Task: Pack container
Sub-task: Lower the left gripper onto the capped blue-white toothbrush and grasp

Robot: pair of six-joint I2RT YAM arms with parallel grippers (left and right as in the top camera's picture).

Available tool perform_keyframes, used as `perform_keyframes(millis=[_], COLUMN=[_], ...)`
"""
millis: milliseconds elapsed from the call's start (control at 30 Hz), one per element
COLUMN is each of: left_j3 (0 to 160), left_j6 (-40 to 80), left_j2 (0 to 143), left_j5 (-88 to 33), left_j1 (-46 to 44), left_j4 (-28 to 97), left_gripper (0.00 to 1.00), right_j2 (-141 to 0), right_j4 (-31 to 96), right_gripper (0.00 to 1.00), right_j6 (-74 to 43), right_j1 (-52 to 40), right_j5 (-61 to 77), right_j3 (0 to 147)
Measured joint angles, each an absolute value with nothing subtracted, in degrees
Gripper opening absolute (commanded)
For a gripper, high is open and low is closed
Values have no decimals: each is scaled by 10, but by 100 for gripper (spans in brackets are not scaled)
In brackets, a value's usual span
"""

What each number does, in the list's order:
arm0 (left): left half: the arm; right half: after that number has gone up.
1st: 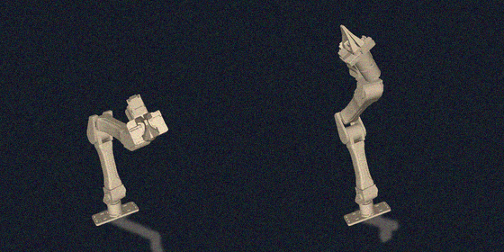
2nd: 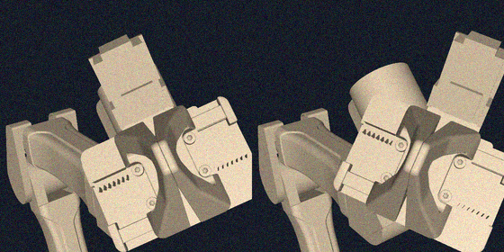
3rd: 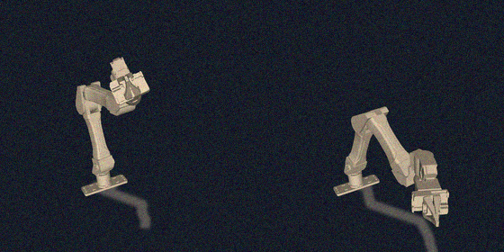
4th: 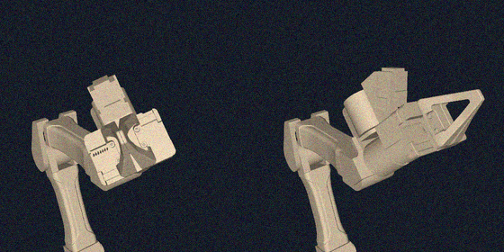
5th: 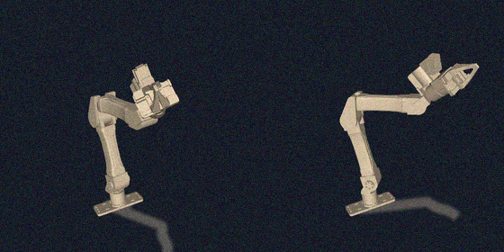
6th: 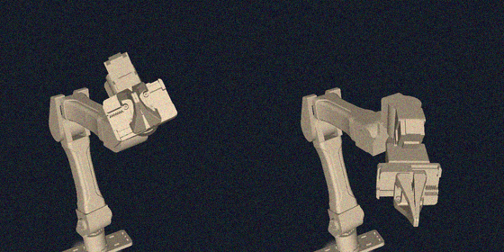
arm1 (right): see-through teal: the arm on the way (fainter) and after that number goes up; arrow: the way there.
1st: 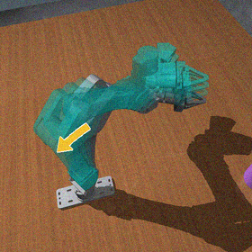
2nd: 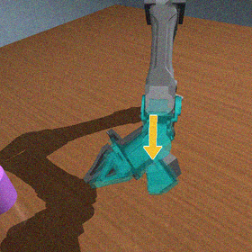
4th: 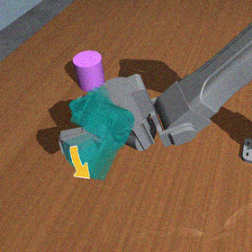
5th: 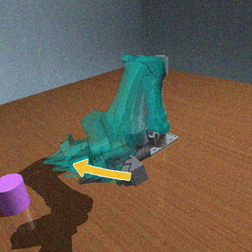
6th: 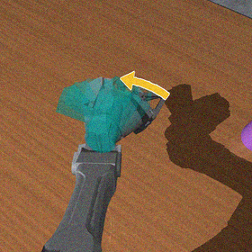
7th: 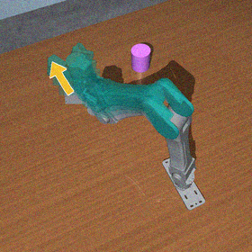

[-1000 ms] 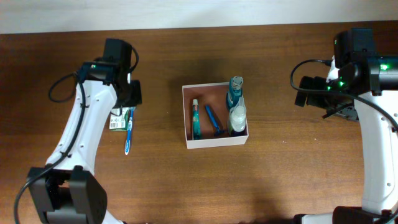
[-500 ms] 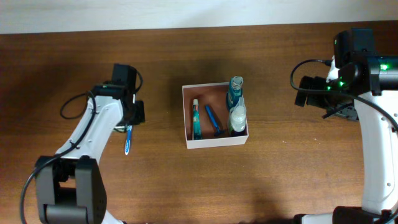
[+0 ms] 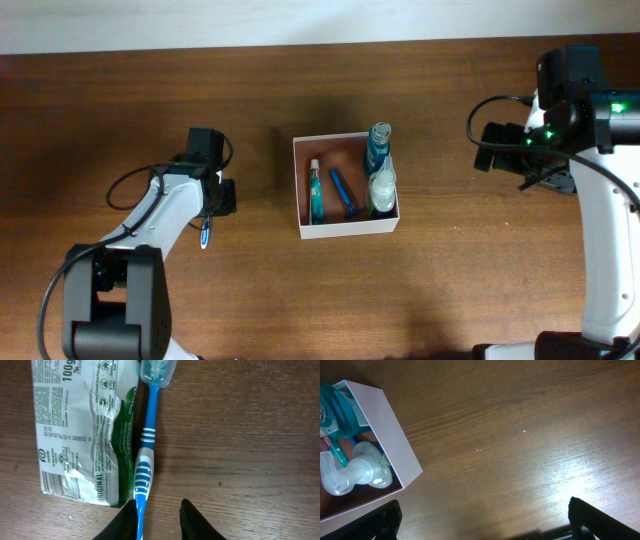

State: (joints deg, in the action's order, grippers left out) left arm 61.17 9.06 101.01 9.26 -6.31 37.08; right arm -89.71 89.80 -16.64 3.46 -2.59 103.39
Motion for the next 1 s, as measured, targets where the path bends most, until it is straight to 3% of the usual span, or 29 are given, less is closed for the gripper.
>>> perform_keyframes(millis=[533,1000], left_j3=[612,612], left_j6=[42,39], left_j2=[1010,1010], left_j5=[125,83], left_j1=[-63,-63], left_j4=[345,332], left_gripper=[30,30], right_j2=[-897,-897], right_j4=[898,898], right_gripper=[98,98], right_j6=[-167,-167], right_j1=[35,35], right_j5=[-26,-26], right_j3=[1034,1034])
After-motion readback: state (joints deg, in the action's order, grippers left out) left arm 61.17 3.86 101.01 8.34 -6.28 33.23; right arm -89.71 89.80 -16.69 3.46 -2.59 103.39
